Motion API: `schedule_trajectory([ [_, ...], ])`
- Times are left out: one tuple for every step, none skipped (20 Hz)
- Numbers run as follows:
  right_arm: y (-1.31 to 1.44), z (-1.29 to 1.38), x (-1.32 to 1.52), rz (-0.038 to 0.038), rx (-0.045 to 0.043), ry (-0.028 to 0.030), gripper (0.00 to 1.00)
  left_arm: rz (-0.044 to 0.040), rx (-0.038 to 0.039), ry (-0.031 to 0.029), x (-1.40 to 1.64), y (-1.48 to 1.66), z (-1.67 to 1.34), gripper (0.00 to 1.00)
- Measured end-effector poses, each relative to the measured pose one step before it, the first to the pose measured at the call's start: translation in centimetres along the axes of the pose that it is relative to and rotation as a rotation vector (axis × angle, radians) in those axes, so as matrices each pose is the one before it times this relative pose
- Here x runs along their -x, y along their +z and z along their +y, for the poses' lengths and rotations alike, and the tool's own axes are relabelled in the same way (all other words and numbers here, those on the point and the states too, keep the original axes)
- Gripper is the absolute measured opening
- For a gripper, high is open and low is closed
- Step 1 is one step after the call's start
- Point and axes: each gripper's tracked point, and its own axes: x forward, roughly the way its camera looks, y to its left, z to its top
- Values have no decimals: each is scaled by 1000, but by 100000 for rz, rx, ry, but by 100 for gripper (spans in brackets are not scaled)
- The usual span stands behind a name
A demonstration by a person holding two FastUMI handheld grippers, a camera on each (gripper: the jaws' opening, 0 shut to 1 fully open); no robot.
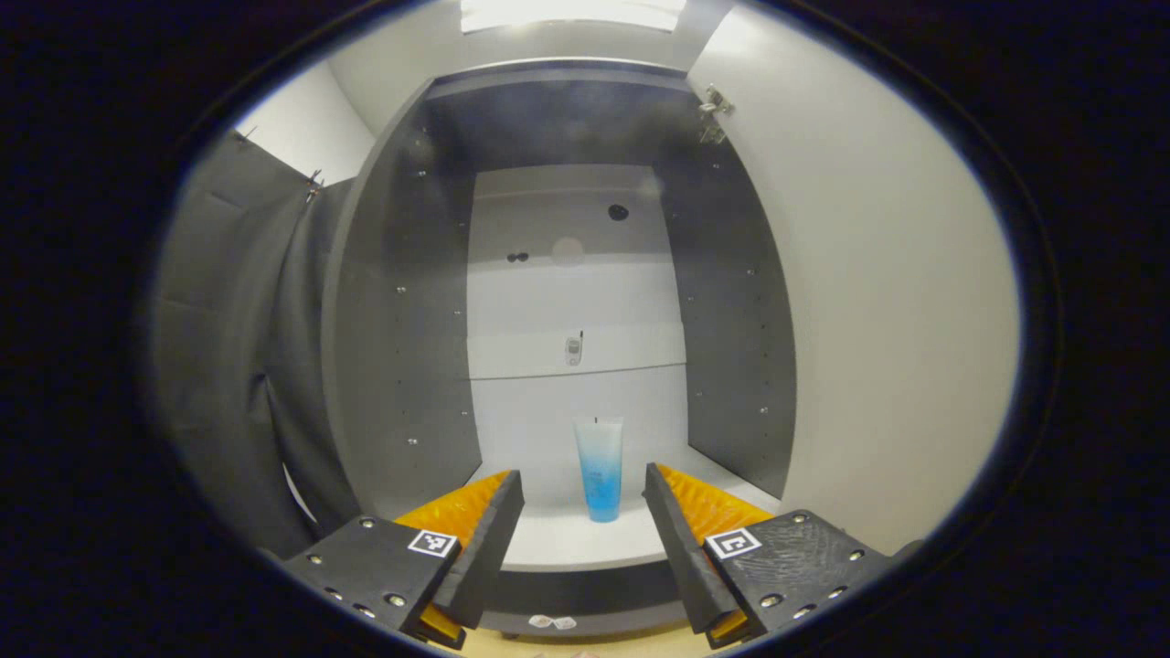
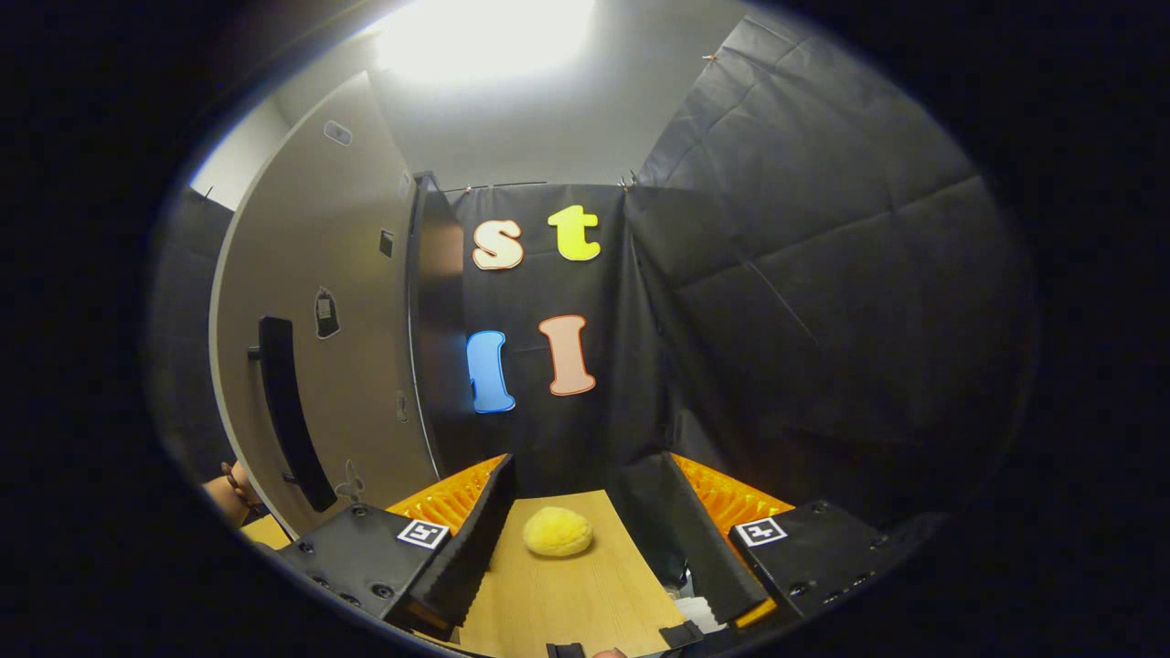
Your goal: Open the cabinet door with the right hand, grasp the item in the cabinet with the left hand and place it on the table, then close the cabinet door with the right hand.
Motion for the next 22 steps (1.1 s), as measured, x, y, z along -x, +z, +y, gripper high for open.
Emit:
schedule_trajectory([
  [258,-120,-364,-305,-900,-1537,98,270,1233,-582,-1364,-256,-4,81],
  [22,194,-199,232,-833,-1152,98,607,1197,-931,-1325,-497,-57,83],
  [-69,187,-368,860,-1161,-734,98,1020,935,-988,-1285,-441,-128,83],
  [-34,204,-366,671,-1364,-607,98,1316,649,-1398,-736,-543,-113,84],
  [26,196,-476,173,-1284,-840,98,755,261,-938,-1088,-413,-71,83],
  [20,218,-469,-5,-1122,-1142,98,805,-1,-830,-948,-423,8,82],
  [-62,123,-253,-67,-948,-909,98,523,375,-497,-746,-270,-5,81],
  [-78,185,-282,-172,-973,-723,98,752,626,-1410,-538,-431,-221,82],
  [-101,180,-188,114,-813,-397,100,750,439,-842,-600,-293,29,81],
  [-243,103,-17,234,-570,-412,98,678,63,-495,-518,-258,37,83],
  [-35,41,-99,-1,-301,-564,98,676,-310,-207,-460,-289,65,81],
  [-108,-94,-19,-3,-484,-694,98,68,-385,406,-509,-125,180,83],
  [5,-51,-17,-84,-987,-609,98,405,-250,490,-461,-106,182,81],
  [-32,76,121,-50,-1385,-250,98,129,95,513,-191,-185,144,83],
  [-27,124,-1,-227,-1503,114,98,-216,365,648,-428,-36,268,83],
  [-30,64,2,0,-1265,-125,98,674,406,-646,-382,-204,5,83],
  [-21,116,-104,164,-881,228,98,673,316,151,-250,-228,177,82],
  [-58,78,11,-49,-449,245,98,305,544,-1267,-166,-124,-83,83],
  [108,69,16,-246,186,395,98,-1356,815,579,199,202,16,81],
  [57,-28,-26,-400,683,364,98,-261,26,2156,77,85,535,65],
  [42,-81,-19,-126,910,122,98,727,367,-261,313,-140,-2,49],
  [-58,84,-22,14,1012,533,98,-901,567,412,-380,97,-59,50],
])
